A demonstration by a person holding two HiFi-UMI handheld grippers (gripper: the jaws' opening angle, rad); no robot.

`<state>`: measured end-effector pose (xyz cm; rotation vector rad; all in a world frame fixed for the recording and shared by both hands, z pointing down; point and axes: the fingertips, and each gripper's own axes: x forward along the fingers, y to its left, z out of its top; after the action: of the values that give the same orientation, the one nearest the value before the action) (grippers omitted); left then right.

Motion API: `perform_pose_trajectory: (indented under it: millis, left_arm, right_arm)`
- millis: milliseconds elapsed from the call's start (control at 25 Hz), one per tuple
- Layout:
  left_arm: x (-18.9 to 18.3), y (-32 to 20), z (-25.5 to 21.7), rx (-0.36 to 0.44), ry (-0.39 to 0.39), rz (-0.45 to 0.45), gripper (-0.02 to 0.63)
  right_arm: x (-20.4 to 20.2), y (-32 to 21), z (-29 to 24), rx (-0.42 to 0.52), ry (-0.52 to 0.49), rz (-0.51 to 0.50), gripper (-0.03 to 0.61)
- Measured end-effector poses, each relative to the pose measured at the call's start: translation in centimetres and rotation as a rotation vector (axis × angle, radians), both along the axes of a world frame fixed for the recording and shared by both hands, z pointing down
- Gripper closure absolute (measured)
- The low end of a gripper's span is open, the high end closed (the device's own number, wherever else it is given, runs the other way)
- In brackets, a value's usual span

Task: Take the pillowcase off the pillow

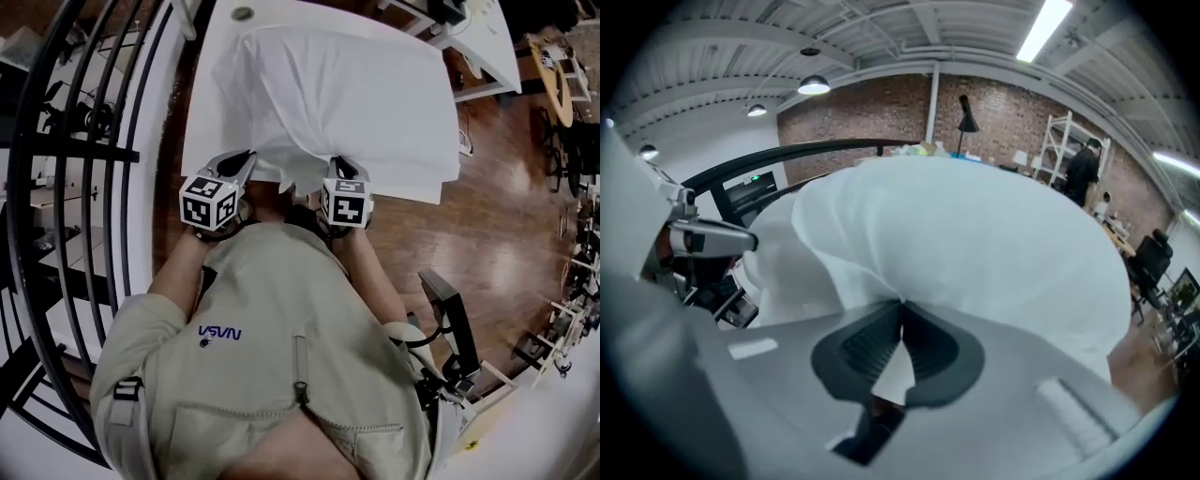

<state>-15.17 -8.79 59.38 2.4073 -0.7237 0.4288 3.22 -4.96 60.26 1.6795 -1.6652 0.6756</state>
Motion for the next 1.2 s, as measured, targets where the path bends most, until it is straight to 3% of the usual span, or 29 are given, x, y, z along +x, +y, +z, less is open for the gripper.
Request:
perform_pose_trajectory:
  millis: [240,480,640,760,960,1200]
  left_arm:
    - [0.0,-0.4,1.0,0.021,-0.015,-0.022,0.584]
    - [-0.3,0.0,-2.0,0.104,0.025,0.02,0.549]
    - [-1.8,-0.9,-4.6,0.146,0.07,-0.042,0.532]
    - [-1.6,-2.3,-5.8,0.14,0.097,-0.059,0.458]
    - [0.4,-5.2,-6.7,0.153,0.081,-0.062,0.389]
    - [2.8,-7.8,-5.9,0.105,0.026,-0.07,0.324]
  right_arm:
    - [-0.4,-0.2,0.8,-0.027,-0.03,-0.033,0.564]
    - [-0.1,1.5,-1.6,-0.08,-0.072,-0.082,0.463]
    - [0.8,1.9,-5.6,0.002,-0.092,-0.081,0.463]
    - [0.4,0.1,-9.3,0.093,-0.081,-0.101,0.463]
    - [-2.4,-4.9,-13.0,0.192,-0.058,-0.249,0.463]
    - [-6.2,-11.1,-13.4,0.213,-0.046,-0.453,0.454]
